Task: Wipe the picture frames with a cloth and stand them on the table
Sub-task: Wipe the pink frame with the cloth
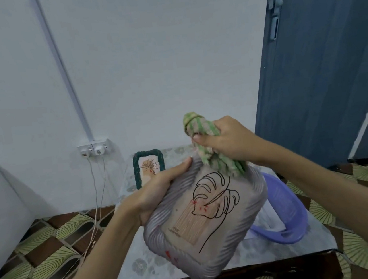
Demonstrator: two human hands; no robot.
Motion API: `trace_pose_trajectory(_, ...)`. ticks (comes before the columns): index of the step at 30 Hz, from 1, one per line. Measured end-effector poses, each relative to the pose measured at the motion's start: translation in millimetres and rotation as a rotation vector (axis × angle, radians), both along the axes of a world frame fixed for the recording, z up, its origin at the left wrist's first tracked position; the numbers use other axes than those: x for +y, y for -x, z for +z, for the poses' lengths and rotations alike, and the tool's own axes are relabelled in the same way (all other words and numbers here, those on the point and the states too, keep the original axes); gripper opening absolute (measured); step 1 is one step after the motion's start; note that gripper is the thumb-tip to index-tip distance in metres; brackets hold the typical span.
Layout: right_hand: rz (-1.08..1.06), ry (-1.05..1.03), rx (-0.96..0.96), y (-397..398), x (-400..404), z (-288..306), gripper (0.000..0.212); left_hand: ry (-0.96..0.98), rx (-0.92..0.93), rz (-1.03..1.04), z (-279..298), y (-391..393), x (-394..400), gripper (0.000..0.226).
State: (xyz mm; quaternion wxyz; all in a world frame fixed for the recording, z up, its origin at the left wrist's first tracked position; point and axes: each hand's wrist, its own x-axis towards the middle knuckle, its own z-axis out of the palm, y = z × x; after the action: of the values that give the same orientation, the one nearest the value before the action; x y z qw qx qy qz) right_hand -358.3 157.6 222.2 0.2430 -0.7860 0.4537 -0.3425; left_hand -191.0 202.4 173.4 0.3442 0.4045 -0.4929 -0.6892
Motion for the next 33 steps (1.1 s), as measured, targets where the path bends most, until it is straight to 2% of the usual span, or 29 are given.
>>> trace_pose_trajectory(4, -0.097, -0.178, -0.300, 16, -11, 5, 0.028, 0.021, 0.008, 0.048, 0, -9, -2, 0.046)
trace_pose_trajectory(7, -0.158, -0.269, -0.546, 48, -14, 12, 0.016, 0.035, 0.144, 0.161, -3, -21, -2, 0.049)
trace_pose_trajectory(12, 0.120, -0.504, -0.521, 63, 11, -4, 0.023, 0.073, 0.298, 0.381, -7, -23, -2, 0.048)
trace_pose_trajectory(13, 0.151, -0.491, -0.498, 55, 17, -11, 0.018, 0.075, 0.302, 0.402, -8, -19, -2, 0.049)
trace_pose_trajectory(15, 0.078, -0.333, -0.510, 35, 21, -20, 0.006, 0.080, 0.304, 0.437, -11, -12, -2, 0.051)
trace_pose_trajectory(17, -0.061, -0.155, -0.536, 23, 18, -22, 0.015, 0.107, 0.267, 0.434, -11, -8, 0, 0.052)
trace_pose_trajectory(20, -0.111, -0.073, -0.537, 18, 18, -17, 0.018, 0.188, 0.161, 0.347, -1, -14, 1, 0.048)
trace_pose_trajectory(22, -0.064, -0.039, -0.491, 18, 19, -14, 0.012, 0.294, 0.054, 0.258, 12, -24, -2, 0.044)
trace_pose_trajectory(24, 0.027, 0.001, -0.413, 14, 23, -11, 0.013, 0.418, -0.144, 0.156, 24, -31, -10, 0.051)
trace_pose_trajectory(27, 0.138, -0.039, -0.376, 10, 26, -11, 0.014, 0.538, -0.355, 0.076, 36, -26, -16, 0.030)
trace_pose_trajectory(29, 0.107, -0.196, -0.543, 12, 22, -9, 0.010, 0.577, -0.355, 0.101, 40, -21, -16, 0.032)
trace_pose_trajectory(31, 0.030, -0.355, -0.763, 24, 14, -7, 0.007, 0.575, -0.264, 0.177, 39, -23, -17, 0.036)
trace_pose_trajectory(33, -0.070, -0.400, -0.782, 41, 8, -6, 0.013, 0.526, -0.152, 0.309, 38, -29, -18, 0.034)
